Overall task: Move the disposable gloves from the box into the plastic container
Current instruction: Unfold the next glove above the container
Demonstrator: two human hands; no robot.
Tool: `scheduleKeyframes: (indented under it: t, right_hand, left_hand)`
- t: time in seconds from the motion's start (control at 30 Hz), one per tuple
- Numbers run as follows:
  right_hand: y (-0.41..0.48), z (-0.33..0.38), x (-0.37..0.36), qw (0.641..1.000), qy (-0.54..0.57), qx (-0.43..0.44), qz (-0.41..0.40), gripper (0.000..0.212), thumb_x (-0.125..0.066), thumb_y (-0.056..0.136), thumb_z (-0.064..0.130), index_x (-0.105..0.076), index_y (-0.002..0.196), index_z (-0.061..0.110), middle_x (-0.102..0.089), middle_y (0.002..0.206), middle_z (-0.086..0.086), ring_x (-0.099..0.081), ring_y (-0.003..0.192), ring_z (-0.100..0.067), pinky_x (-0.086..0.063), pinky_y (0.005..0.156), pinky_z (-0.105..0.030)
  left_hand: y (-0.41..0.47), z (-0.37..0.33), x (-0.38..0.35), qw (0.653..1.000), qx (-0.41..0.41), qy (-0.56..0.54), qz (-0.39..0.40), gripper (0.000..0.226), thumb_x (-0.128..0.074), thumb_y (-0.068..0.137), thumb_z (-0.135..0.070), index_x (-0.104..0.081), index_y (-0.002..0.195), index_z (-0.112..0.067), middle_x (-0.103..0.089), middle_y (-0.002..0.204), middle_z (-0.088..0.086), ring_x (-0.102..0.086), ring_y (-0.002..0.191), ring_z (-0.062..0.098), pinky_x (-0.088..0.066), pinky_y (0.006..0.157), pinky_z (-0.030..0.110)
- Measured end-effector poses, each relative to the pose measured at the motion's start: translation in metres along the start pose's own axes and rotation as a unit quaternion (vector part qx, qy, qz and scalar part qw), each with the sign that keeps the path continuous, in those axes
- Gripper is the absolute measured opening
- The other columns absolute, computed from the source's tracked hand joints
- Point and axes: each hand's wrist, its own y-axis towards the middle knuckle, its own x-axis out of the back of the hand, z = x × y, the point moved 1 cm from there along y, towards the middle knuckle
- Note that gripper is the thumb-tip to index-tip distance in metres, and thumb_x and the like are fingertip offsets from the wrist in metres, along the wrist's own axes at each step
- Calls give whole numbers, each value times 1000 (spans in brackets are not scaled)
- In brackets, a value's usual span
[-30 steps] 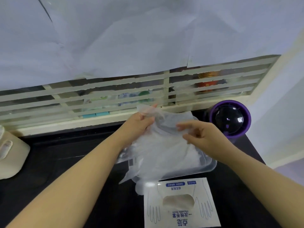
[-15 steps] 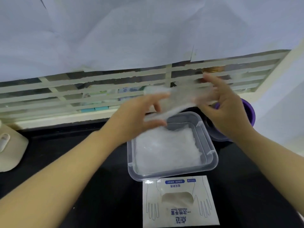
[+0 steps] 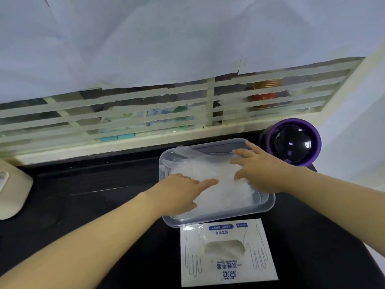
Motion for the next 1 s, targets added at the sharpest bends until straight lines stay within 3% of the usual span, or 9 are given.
scheduleKeyframes:
  t: [0.1, 0.2, 0.3, 0.4, 0.5, 0.6, 0.7, 0.8, 1.0]
  right_hand:
    - [-4, -1, 16, 999, 27, -15, 36, 47, -53, 92, 19, -49, 136, 36, -21, 158, 2, 3, 148, -20, 10, 118, -49]
    - [4, 6, 32, 979, 196, -50, 26, 45, -49, 92, 13, -53, 134, 29, -36, 152, 4, -23, 144, -16, -13, 120, -40]
    - [26, 24, 30, 913, 385, -120, 66, 33, -41, 97, 11, -59, 124, 2, -56, 134, -12, -51, 122, -27, -40, 102, -35]
    - [34, 34, 17, 839, 515, -150, 94, 34, -41, 99, 13, -58, 120, -8, -65, 118, -17, -56, 113, -31, -41, 98, -36]
    - [24, 34, 14, 771, 619, -101, 112, 34, -40, 101, 24, -65, 116, 7, -73, 105, 3, -56, 112, -10, -35, 103, -28]
    - [13, 33, 18, 806, 566, -54, 163, 35, -37, 101, 32, -69, 112, 27, -61, 123, 12, -48, 117, -2, -28, 106, -25]
    - [8, 32, 22, 857, 478, -51, 184, 38, -33, 102, 37, -68, 114, 28, -49, 134, 10, -42, 125, -10, -26, 110, -31]
    - [18, 35, 21, 882, 453, -94, 91, 35, -42, 100, 38, -69, 112, 20, -60, 127, 1, -55, 114, -18, -40, 102, -33]
    - [48, 54, -21, 930, 306, -110, 169, 94, -65, 87, 41, -5, 153, 11, -11, 157, -13, -13, 144, -30, -24, 115, -43]
  left_hand:
    - [-9, -4, 0, 992, 26, -109, 51, 69, -47, 100, -33, -3, 152, -40, -57, 133, 1, -58, 105, 21, -48, 92, 36]
    - [-6, -7, 4, 981, 37, -165, 90, 54, -43, 101, -29, -22, 151, -37, -51, 141, -1, -50, 121, 19, -42, 100, 35]
    - [0, -9, 5, 970, 50, -185, 149, 45, -41, 101, -22, -37, 145, -33, -47, 144, -2, -46, 126, 18, -39, 105, 35]
    - [-3, -5, 17, 957, 81, -215, 176, 41, -40, 99, -16, -48, 137, -31, -50, 139, -4, -49, 117, 14, -39, 99, 25]
    - [-2, 10, 38, 948, 155, -275, 47, 33, -39, 99, -9, -60, 121, -24, -57, 126, -8, -53, 115, 9, -39, 91, 17]
    - [14, 14, 34, 944, 191, -264, -57, 31, -39, 100, -9, -58, 122, -21, -59, 128, -3, -56, 112, 12, -42, 87, 20]
    - [33, 5, 7, 964, 168, -203, 41, 42, -46, 101, -16, -43, 143, -21, -43, 146, 4, -48, 127, 21, -40, 99, 30]
    - [46, 3, -14, 964, 172, -179, 93, 57, -56, 97, -24, -33, 149, -20, -32, 150, 5, -47, 127, 25, -43, 101, 35]
    - [59, -1, -38, 963, 148, -217, 66, 84, -70, 86, -33, -22, 153, -22, -16, 158, 4, -27, 141, 27, -31, 111, 36]
